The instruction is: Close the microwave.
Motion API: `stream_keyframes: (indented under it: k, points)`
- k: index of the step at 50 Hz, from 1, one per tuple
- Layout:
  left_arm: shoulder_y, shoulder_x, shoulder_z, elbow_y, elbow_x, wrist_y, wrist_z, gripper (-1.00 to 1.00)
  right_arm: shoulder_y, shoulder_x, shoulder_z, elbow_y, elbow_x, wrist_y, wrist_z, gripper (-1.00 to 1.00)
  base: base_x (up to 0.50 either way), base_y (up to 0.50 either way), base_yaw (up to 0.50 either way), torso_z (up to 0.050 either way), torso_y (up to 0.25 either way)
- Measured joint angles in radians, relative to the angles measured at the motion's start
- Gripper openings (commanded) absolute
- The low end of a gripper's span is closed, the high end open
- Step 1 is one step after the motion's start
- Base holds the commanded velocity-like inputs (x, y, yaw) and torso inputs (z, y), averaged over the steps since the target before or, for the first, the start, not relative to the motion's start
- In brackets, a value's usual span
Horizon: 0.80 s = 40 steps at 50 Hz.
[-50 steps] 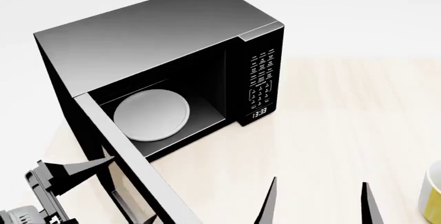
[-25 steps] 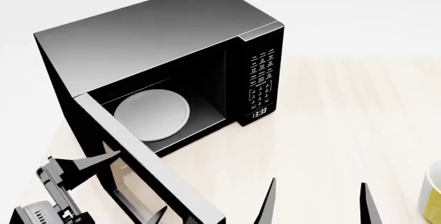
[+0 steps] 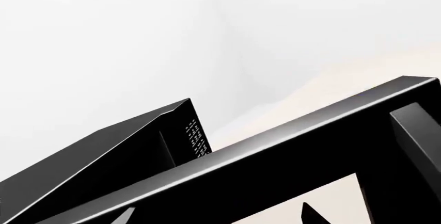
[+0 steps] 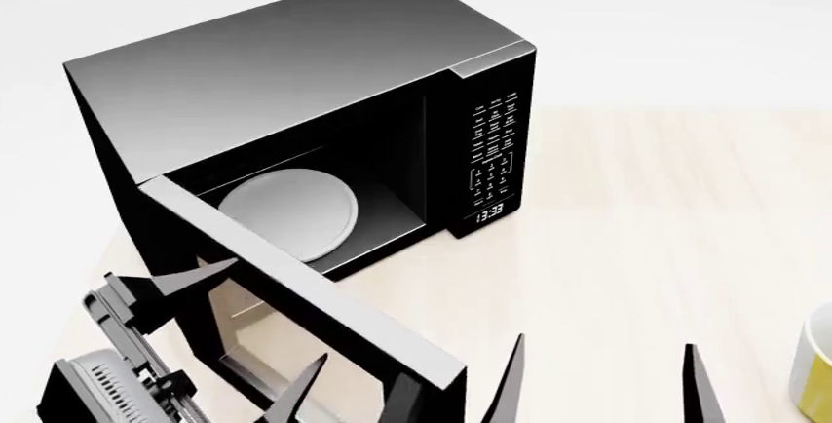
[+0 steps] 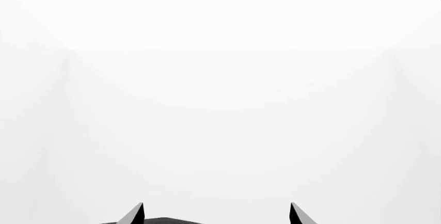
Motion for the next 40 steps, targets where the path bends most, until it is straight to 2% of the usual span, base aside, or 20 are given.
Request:
stream_keyframes:
  k: [40]
  points:
    - [-0.084,0.093,0.025,-0.163,0.036,0.065,-0.038,1.00,0.007,0.013,-0.010,0.003,0.006,0.002,0.018,1.00,0.00,0.00,0.00,0.000,0.000]
